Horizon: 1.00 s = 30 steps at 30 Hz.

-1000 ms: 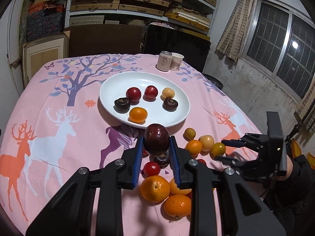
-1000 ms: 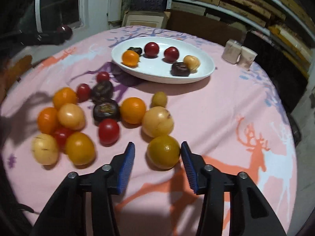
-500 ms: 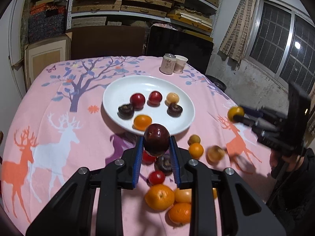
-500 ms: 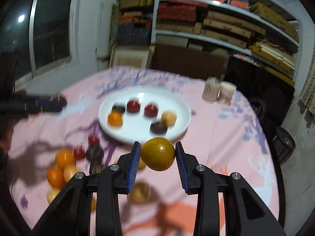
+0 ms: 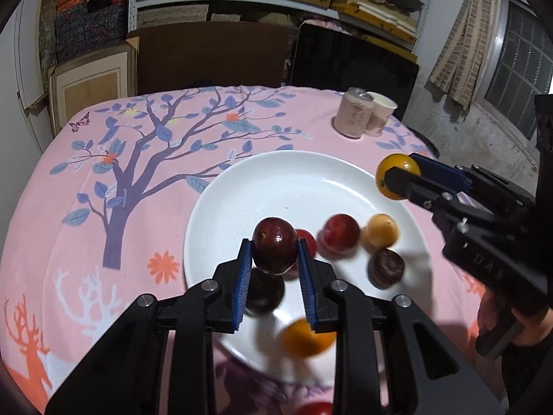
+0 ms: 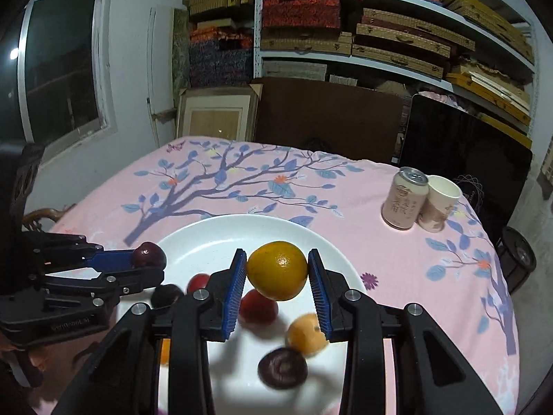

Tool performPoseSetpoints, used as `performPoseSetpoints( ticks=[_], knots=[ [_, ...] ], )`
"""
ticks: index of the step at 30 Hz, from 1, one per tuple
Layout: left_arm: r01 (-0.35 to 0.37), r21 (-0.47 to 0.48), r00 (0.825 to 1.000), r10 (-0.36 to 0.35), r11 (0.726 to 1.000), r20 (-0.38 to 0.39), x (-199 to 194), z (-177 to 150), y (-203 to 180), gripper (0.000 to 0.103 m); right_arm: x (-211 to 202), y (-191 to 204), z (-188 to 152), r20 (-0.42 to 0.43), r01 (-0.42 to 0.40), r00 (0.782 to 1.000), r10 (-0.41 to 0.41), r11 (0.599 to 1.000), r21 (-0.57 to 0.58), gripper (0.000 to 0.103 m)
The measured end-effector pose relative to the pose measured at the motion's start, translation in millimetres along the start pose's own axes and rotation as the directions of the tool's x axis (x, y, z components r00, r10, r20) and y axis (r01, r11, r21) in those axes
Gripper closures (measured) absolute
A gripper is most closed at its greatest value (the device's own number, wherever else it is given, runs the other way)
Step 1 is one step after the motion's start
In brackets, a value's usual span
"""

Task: Organize fruits
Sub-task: 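Carry both fruits over the white plate and open both tools to release, then close the left tool on a large orange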

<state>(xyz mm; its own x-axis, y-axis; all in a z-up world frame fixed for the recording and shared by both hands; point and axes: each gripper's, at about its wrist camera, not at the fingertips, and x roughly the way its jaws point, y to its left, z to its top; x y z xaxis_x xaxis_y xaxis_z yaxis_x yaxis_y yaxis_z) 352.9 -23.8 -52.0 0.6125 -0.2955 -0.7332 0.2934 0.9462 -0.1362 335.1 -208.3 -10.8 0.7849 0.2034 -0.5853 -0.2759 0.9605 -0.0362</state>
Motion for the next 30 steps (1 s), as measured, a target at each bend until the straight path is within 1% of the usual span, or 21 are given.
performPoseSetpoints(
  ticks=[1,2,3,5,7,9,10,13,15,16,18,21,22,24,25,27,30],
  knots=[
    [-0.001,-0.004,1.000,0.001,1.000,-0.006,6,2,2,0.076,8,3,-1,0.007,0.007,1.000,-0.007,1.000,-0.013,0.066],
    [-0.004,-0.005,1.000,0.004,1.000,-0.012,12,4,4,0.066,15,5,-2,0.007,0.002,1.000,-0.002,1.000,-0.026,0.061],
    [-0.013,-0.006,1.000,0.013,1.000,-0.008,15,5,6,0.053,20,6,-2,0.007,-0.009,1.000,0.009,0.999,-0.034,0.048],
    [-0.032,-0.008,0.999,0.032,0.999,0.007,16,5,9,0.047,21,5,-3,0.013,-0.011,1.000,0.011,0.999,-0.035,0.046],
    [-0.025,-0.011,1.000,0.025,1.000,0.011,10,4,11,0.047,12,3,-5,0.017,-0.023,1.000,0.023,1.000,-0.019,0.046],
    [-0.027,-0.014,0.999,0.028,1.000,0.024,-2,-2,11,0.047,-1,-2,-7,0.021,-0.026,0.999,0.026,1.000,0.008,0.046],
    [-0.015,-0.018,0.999,0.015,1.000,0.031,-11,-6,11,0.047,-9,-4,-9,0.020,-0.027,0.999,0.026,0.999,0.021,0.046],
    [-0.008,0.020,0.998,0.007,1.000,0.059,-42,-26,2,0.045,-39,-10,-24,0.009,-0.034,0.999,0.034,0.998,0.054,0.045],
    [-0.006,0.051,0.997,0.002,0.999,0.077,-66,-48,-7,0.035,-64,-12,-42,-0.006,-0.036,0.999,0.036,0.996,0.078,0.037],
    [-0.002,0.070,0.996,-0.004,0.998,0.084,-78,-61,-12,0.032,-75,-13,-51,-0.012,-0.041,0.999,0.042,0.995,0.088,0.036],
    [0.000,0.117,0.997,-0.009,0.993,0.075,-96,-87,-23,0.032,-97,-14,-73,-0.026,-0.055,0.998,0.058,0.992,0.114,0.030],
    [-0.005,0.184,0.997,-0.010,0.983,0.078,-120,-126,-40,0.032,-127,-12,-108,-0.034,-0.062,0.997,0.068,0.989,0.135,0.026],
    [-0.006,0.203,0.997,-0.009,0.979,0.073,-126,-139,-45,0.032,-137,-9,-122,-0.033,-0.052,0.998,0.057,0.990,0.133,0.025],
    [-0.008,0.235,0.997,-0.009,0.972,0.072,-138,-166,-54,0.032,-151,-7,-145,-0.027,-0.033,0.999,0.037,0.989,0.142,0.017],
    [-0.010,0.243,0.997,-0.008,0.970,0.071,-143,-177,-58,0.032,-157,-6,-157,-0.029,-0.034,0.999,0.039,0.986,0.161,0.017],
    [-0.009,0.252,0.998,-0.009,0.968,0.067,-152,-200,-63,0.032,-165,-5,-176,-0.042,-0.062,0.997,0.072,0.976,0.210,0.016],
    [0.016,0.258,0.999,-0.029,0.966,0.046,-159,-228,-70,0.032,-174,-4,-196,-0.049,-0.089,0.993,0.105,0.964,0.251,0.016]
  ],
)
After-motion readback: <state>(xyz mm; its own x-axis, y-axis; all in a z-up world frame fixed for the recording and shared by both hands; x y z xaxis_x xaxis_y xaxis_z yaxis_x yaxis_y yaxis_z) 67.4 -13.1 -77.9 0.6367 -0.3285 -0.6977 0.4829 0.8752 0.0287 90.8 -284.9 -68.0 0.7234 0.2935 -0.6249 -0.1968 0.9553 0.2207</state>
